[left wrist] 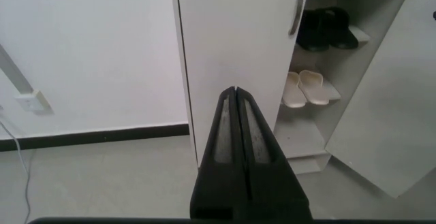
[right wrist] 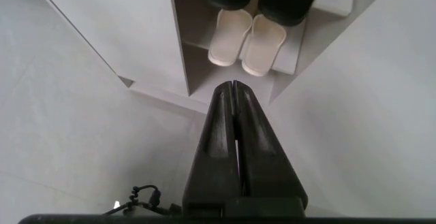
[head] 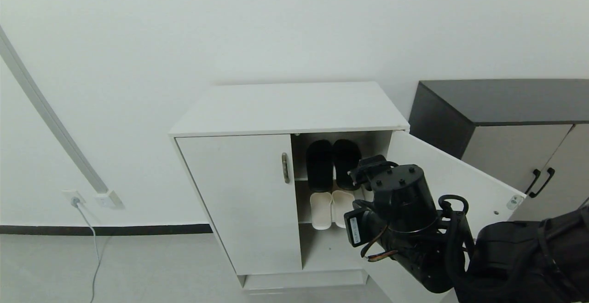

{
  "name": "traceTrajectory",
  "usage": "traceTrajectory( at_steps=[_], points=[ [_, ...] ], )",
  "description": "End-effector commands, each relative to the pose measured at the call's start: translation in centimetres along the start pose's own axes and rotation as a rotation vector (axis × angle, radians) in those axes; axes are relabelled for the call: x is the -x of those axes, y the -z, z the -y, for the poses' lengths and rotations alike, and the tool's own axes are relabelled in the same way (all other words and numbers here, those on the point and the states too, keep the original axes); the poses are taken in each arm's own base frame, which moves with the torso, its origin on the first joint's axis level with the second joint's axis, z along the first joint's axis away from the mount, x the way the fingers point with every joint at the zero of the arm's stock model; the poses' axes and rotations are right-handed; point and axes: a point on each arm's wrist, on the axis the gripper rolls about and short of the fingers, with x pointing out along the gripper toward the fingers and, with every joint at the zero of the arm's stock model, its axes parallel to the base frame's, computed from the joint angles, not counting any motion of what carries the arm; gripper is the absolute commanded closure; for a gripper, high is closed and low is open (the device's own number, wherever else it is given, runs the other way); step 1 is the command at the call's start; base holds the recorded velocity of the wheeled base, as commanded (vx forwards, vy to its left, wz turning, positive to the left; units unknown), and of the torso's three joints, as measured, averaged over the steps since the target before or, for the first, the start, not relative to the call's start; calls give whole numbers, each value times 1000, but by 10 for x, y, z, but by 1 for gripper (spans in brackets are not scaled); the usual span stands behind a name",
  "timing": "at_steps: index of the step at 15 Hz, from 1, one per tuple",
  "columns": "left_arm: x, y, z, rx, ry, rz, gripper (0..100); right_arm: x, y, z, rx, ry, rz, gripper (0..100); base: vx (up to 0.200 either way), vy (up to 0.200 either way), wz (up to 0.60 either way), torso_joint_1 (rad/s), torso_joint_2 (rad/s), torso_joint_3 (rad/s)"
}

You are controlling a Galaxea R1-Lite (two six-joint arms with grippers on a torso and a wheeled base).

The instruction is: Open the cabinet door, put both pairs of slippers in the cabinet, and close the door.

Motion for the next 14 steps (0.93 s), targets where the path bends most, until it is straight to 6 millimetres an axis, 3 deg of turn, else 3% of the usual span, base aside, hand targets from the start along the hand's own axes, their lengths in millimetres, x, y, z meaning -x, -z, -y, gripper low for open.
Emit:
traceTrajectory(
  at_steps=[1,14],
  points=[
    [0,0,0,0,0,0,100,0,0,0,0,0,-1,100,0,0,0,212,-530,-320],
    [0,0,0,0,0,-2,100,0,5,1,14,-15,38,100,0,0,0,228,-518,-294]
  ],
)
